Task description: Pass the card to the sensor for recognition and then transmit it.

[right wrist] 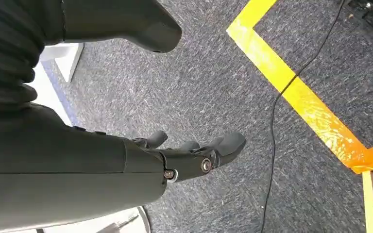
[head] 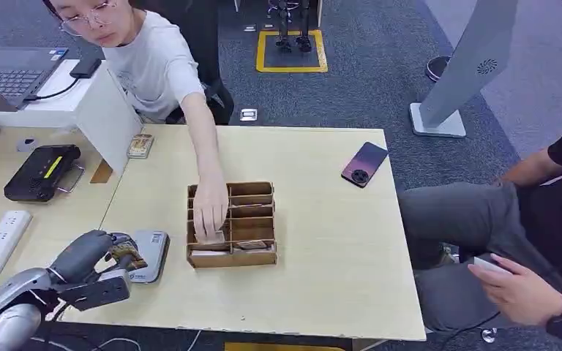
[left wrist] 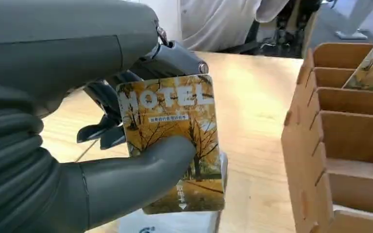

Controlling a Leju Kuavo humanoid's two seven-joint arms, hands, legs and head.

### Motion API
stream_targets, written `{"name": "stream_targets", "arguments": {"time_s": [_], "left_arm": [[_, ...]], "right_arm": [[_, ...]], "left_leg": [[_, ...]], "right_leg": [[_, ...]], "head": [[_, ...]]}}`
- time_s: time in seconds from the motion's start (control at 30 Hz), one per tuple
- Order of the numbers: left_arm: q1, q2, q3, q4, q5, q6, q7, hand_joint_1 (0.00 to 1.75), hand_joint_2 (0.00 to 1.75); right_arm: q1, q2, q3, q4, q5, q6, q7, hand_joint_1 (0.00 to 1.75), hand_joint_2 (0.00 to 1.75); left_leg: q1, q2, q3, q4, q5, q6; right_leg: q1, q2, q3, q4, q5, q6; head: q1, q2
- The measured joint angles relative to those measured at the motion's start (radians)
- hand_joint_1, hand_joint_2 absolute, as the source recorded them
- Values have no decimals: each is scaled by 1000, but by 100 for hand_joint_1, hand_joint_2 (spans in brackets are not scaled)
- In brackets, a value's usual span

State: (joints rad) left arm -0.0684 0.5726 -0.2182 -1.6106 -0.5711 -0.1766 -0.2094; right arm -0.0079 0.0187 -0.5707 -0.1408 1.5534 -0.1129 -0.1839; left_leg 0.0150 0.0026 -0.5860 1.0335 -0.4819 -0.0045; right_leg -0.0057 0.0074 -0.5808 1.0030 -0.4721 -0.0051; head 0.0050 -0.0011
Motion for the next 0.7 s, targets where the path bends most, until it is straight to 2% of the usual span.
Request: {"name": "stream_targets", "arguments": {"time_s": [0.27,0.43,0.53,0.7], "left_arm": [[-32,-44,-40,27,-29,63,67,175,175],[-62,-119,-50,65,-58,120,113,175,175],[-92,-159,-56,91,-60,125,123,175,175],[-109,-191,-60,122,-55,132,131,175,175]], "right_arm": [[-2,1,2,0,0,-5,8,0,175],[-4,2,4,0,7,-6,14,0,175],[-5,3,9,0,8,-7,13,0,175],[-4,3,11,0,7,-5,13,0,175]], "left_leg": [[0,0,0,0,0,0],[0,-1,0,0,0,0],[0,0,0,0,0,0],[0,0,0,0,0,0]], "right_leg": [[0,0,0,0,0,0],[0,-1,0,0,0,0],[0,0,0,0,0,0],[0,0,0,0,0,0]], "head": [[0,0],[0,0],[0,0],[0,0]]}}
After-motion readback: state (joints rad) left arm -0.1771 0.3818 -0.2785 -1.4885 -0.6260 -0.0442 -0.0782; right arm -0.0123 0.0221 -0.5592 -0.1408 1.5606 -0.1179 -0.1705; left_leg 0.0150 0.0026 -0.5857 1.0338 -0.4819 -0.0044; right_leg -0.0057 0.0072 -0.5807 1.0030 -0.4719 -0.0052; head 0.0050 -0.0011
